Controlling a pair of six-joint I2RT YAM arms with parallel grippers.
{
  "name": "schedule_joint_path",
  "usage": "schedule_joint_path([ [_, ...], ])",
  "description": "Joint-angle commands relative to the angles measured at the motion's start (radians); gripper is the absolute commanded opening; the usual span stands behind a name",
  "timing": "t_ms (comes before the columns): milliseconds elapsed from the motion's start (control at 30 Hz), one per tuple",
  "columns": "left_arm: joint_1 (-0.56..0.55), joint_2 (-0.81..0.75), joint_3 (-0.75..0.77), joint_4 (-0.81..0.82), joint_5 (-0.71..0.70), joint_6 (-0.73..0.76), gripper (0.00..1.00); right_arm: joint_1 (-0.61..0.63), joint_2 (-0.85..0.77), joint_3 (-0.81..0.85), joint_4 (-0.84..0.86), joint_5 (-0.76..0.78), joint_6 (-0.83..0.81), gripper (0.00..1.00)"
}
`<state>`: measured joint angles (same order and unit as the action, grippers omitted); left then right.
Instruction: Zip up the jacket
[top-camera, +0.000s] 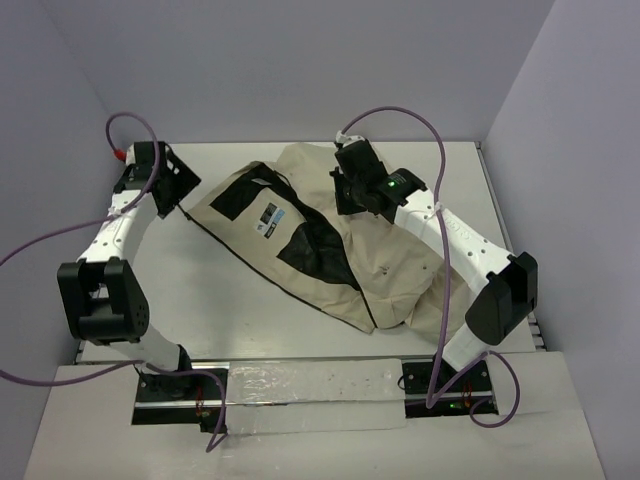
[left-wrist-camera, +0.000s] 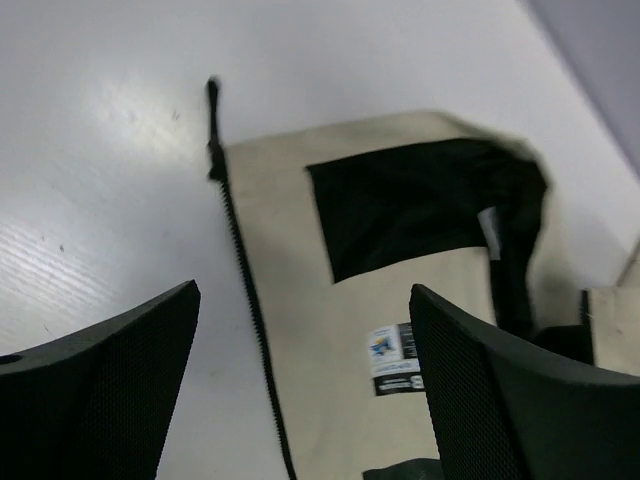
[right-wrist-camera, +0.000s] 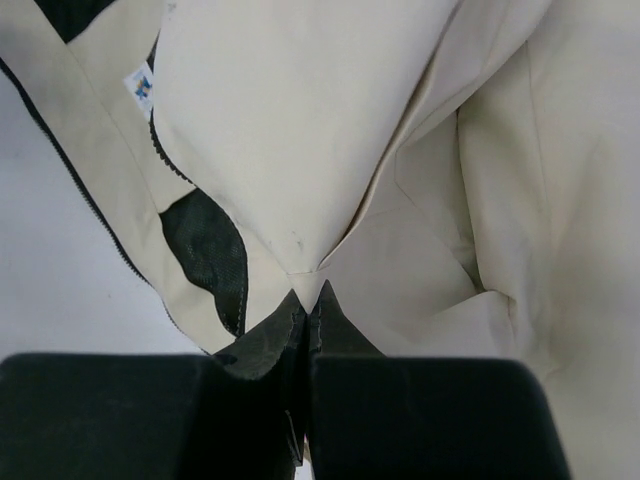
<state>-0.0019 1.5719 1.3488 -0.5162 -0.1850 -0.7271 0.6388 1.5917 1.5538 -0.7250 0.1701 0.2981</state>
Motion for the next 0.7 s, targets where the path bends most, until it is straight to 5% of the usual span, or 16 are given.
schedule_joint_path([
  [0,0.083,0.018,-0.094,0.083,0.167,-0.081,0.92,-0.001,-0.034,-0.013,0.037,-0.009,0.007,0.00],
  [200,0.123,0.091,-0.271,0.373,0.362,-0.178,0.90,-0.002,-0.036,-0.020,0.036,-0.025,0.007,0.00],
  [433,0.130,0.150,-0.443,0.642,0.443,-0.266,0.97,-0.002,-0.046,-0.020,0.034,-0.025,0.007,0.00],
  [667,0.133,0.192,-0.578,0.897,0.459,-0.318,0.92,-0.002,-0.049,-0.034,0.036,-0.028,0.015,0.00],
])
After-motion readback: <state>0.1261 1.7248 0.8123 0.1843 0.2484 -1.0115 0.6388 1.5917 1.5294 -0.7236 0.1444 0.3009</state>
